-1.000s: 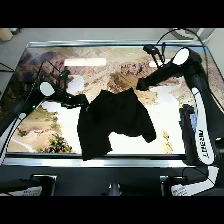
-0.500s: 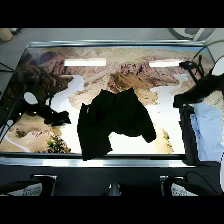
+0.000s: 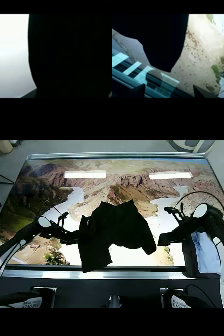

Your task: Fold the shirts.

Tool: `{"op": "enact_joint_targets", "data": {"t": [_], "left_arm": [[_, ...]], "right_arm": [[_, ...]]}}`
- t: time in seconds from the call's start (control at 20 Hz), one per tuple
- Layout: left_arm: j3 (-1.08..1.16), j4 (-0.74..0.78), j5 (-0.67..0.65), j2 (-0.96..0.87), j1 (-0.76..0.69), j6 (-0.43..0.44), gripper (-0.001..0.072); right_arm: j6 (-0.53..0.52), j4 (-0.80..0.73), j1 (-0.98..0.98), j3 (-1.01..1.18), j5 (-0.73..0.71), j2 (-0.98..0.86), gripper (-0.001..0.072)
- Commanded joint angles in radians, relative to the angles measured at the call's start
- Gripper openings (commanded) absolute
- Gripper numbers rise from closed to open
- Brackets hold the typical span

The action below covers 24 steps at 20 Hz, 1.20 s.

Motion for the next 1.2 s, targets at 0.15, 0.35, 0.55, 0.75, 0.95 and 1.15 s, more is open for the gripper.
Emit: {"op": "enact_joint_targets", "data": {"t": [0.15,0.35,0.55,0.75,0.95,1.15], "left_arm": [[-0.008,-0.022,0.077,-0.004,-0.024,-0.023,0.0175],[-0.003,-0.022,0.034,0.024,-0.024,-0.007,0.0042],[0.005,-0.021,0.034,0.072,-0.024,0.013,0.0028],[0.134,-0.019,0.035,0.242,-0.002,0.061,0.0027],[0.502,0.075,0.038,0.528,0.1,0.055,0.0027],[0.853,0.267,0.135,0.742,0.269,-0.105,0.0027]], "right_arm": [[-0.044,0.122,0.136,-0.21,-0.278,-0.019,0.0689],[-0.043,0.122,0.158,-0.217,-0.341,-0.091,0.0672],[-0.024,0.142,0.158,-0.202,-0.37,-0.087,0.0022],[-0.037,0.094,0.156,-0.037,-0.272,0.067,0.0021],[0.02,-0.12,0.156,0.37,-0.229,0.349,0.002],[0.219,-0.449,0.156,0.695,-0.347,0.614,0.0019]]}}
